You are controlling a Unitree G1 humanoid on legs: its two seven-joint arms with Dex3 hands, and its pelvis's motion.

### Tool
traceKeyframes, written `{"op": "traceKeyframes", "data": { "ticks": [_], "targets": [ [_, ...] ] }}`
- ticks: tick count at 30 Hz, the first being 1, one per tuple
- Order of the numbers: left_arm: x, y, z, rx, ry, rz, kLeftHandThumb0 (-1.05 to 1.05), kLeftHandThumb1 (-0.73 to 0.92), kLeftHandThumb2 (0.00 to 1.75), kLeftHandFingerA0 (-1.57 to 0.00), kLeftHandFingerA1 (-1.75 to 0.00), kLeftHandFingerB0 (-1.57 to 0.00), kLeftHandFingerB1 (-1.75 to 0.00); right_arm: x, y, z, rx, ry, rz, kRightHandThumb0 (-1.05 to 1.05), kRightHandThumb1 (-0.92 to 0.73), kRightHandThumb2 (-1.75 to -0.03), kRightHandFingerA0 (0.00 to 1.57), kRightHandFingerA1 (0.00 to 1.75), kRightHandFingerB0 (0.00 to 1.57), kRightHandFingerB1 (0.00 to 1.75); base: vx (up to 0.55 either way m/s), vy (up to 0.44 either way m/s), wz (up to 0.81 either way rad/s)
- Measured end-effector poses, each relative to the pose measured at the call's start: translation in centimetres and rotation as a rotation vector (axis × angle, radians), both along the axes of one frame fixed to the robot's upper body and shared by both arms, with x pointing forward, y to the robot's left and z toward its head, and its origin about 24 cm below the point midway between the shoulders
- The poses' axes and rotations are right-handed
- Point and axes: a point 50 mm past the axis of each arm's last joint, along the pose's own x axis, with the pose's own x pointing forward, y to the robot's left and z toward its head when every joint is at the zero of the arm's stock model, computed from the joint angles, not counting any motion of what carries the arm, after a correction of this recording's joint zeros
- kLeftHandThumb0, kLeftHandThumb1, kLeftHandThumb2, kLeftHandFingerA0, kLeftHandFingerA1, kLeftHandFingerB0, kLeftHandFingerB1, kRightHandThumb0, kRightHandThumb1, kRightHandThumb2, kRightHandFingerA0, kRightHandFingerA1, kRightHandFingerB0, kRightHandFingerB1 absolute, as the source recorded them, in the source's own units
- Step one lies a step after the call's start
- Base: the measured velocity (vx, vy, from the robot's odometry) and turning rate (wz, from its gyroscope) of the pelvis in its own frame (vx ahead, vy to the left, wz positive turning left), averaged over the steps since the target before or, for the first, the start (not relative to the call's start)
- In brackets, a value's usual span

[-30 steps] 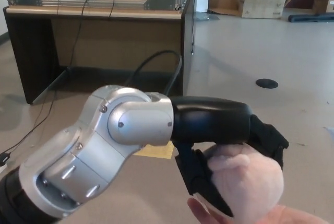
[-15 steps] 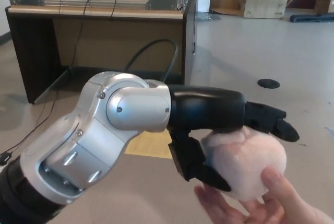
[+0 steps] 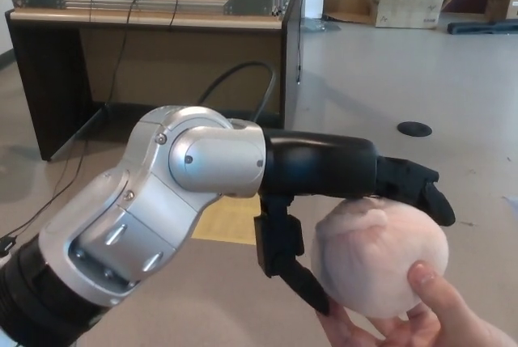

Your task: The robot extends its left hand to pick up an emotional support dumpling from the palm of a person and brings its hand down by its side. Then it extends its arm again to hand the dumpling back to the person.

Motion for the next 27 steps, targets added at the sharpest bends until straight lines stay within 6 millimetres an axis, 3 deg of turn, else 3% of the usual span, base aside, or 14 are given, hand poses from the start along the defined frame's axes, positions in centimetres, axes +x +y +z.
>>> {"op": "traceKeyframes", "data": {
  "ticks": [5,6,8,9,11,13,16,19,20,21,22,25,26,27],
  "targets": [
    [0.0,0.0,0.0,0.008,0.000,0.001,-0.33,0.16,0.79,0.00,-0.48,-0.02,-0.51,0.0,0.0,-0.1,-0.002,0.010,-0.005,-0.39,-0.63,-0.59,0.78,0.50,0.67,0.45,0.00,0.000,0.00],
    [0.0,0.0,0.0,0.008,0.001,0.001,-0.88,0.41,0.62,-0.04,-0.31,0.00,-0.20,0.0,-0.1,-0.1,-0.002,0.010,-0.006,-0.39,-0.62,-0.59,0.87,0.51,0.70,0.45,0.00,0.000,0.00],
    [0.0,0.0,0.0,0.010,0.000,0.001,-0.88,0.41,0.62,-0.04,-0.31,0.00,-0.20,0.0,-0.1,-0.1,-0.003,0.012,-0.007,-0.39,-0.62,-0.59,0.87,0.51,0.70,0.45,0.00,0.000,0.00],
    [0.0,0.1,0.0,0.016,0.001,0.002,-0.71,0.41,0.87,-0.02,-0.21,0.00,-0.09,0.0,-0.1,-0.1,-0.002,0.011,-0.007,-0.40,-0.63,-0.60,0.84,0.50,0.70,0.44,0.00,0.000,0.00],
    [-0.1,0.1,0.1,0.028,-0.001,0.003,-0.79,0.47,0.91,0.00,-0.13,0.00,0.00,0.1,0.0,0.0,-0.001,0.010,-0.007,-0.39,-0.64,-0.60,0.84,0.51,0.69,0.44,0.00,0.000,0.00],
    [-0.1,0.4,0.6,0.040,-0.011,0.013,-0.79,0.47,0.91,0.00,-0.13,0.00,0.00,0.2,0.0,0.1,-0.003,0.004,-0.002,-0.39,-0.64,-0.60,0.84,0.51,0.69,0.44,0.00,0.000,0.00],
    [-0.1,0.9,1.7,0.035,-0.036,0.027,-0.72,0.41,0.84,0.00,0.00,0.00,-0.01,0.3,0.2,0.4,-0.006,-0.009,0.008,-0.39,-0.63,-0.60,0.82,0.51,0.72,0.46,0.00,0.000,0.00],
    [-0.2,2.1,5.0,-0.051,-0.077,0.049,-0.69,0.40,0.80,0.00,0.00,0.00,0.00,0.6,0.2,0.8,0.009,-0.019,0.007,-0.40,-0.62,-0.59,0.86,0.52,0.75,0.47,0.00,0.000,0.00],
    [-0.4,2.7,6.6,-0.092,-0.097,0.053,-0.83,0.44,0.57,0.00,0.00,0.00,0.00,0.7,0.2,0.9,0.011,-0.024,0.009,-0.40,-0.61,-0.59,0.88,0.52,0.75,0.47,0.00,0.000,0.00],
    [-0.5,2.7,6.8,-0.098,-0.099,0.054,-0.83,0.44,0.57,0.00,0.00,0.00,0.00,0.7,0.3,0.9,0.011,-0.025,0.009,-0.40,-0.61,-0.59,0.88,0.52,0.75,0.47,0.00,0.000,0.00],
    [-0.8,3.5,8.4,-0.138,-0.116,0.062,-0.68,0.39,0.80,0.00,-0.03,0.00,-0.05,0.7,0.3,1.0,0.010,-0.028,0.012,-0.41,-0.61,-0.59,0.88,0.52,0.75,0.47,0.00,0.000,0.00],
    [-2.0,5.3,11.9,-0.226,-0.165,0.073,-0.68,0.39,0.80,0.00,-0.03,0.00,-0.05,0.6,0.2,0.8,0.009,-0.028,0.012,-0.41,-0.61,-0.59,0.88,0.52,0.75,0.47,0.00,0.000,0.00],
    [-2.0,5.3,11.9,-0.226,-0.165,0.073,-0.68,0.42,0.53,-0.17,-0.38,0.00,-0.01,0.6,0.2,0.8,0.009,-0.028,0.012,-0.40,-0.60,-0.59,0.89,0.52,0.76,0.46,0.00,0.000,0.00],
    [-2.4,5.8,12.7,-0.242,-0.175,0.074,-0.68,0.42,0.53,-0.17,-0.38,0.00,-0.01,0.6,0.2,0.8,0.008,-0.027,0.012,-0.40,-0.60,-0.59,0.89,0.52,0.76,0.46,0.00,0.000,0.00]
  ]
}}
